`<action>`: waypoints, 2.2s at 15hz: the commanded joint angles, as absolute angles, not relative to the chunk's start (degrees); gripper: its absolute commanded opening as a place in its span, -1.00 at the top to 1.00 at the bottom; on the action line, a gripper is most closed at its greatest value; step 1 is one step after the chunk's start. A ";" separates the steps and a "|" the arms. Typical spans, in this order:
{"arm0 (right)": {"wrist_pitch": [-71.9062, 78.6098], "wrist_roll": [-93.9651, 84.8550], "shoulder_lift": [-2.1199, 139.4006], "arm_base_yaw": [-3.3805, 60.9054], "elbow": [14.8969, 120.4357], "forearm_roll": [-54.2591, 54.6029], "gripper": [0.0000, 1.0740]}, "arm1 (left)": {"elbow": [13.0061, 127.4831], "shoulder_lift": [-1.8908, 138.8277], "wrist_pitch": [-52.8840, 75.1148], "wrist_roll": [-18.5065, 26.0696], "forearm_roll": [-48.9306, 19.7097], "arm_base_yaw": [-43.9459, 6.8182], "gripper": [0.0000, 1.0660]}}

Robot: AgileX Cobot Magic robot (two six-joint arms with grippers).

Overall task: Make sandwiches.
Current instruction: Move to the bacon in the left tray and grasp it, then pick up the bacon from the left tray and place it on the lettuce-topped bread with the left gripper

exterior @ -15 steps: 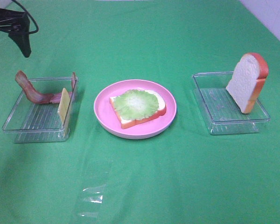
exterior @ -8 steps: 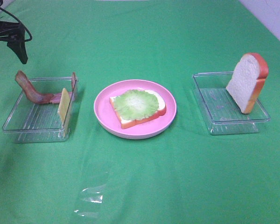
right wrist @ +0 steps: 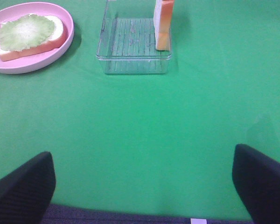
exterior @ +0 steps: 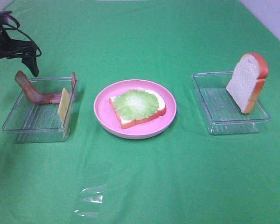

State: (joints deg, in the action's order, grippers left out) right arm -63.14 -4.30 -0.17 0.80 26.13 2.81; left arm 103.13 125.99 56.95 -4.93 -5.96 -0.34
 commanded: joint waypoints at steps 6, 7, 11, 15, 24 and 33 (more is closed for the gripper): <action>-62.91 -4.64 -2.01 0.74 25.95 2.92 -0.83 | 102.90 128.40 54.95 -5.16 -5.84 -0.29 -0.48; -62.91 -4.64 -2.01 0.74 25.95 2.92 -0.83 | 102.90 128.40 54.89 -5.16 -5.84 -0.29 -0.35; -62.91 -4.64 -2.01 0.74 25.95 2.92 -0.83 | 102.90 128.40 54.26 -5.33 -5.90 -0.29 0.55; -62.91 -4.64 -2.01 0.74 25.95 2.92 -0.83 | 102.90 128.80 53.46 -6.47 -7.05 -0.29 1.00; -62.91 -4.64 -2.01 0.74 25.95 2.92 -0.83 | 103.02 123.99 54.55 -6.42 -9.63 -0.57 1.00; -62.91 -4.64 -2.01 0.74 25.95 2.92 -0.83 | 103.36 114.76 58.33 -6.42 -12.26 -0.63 1.00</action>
State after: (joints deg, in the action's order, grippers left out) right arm -63.14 -4.30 -0.17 0.80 26.13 2.81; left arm 103.13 115.16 58.21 -6.13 -11.63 -0.46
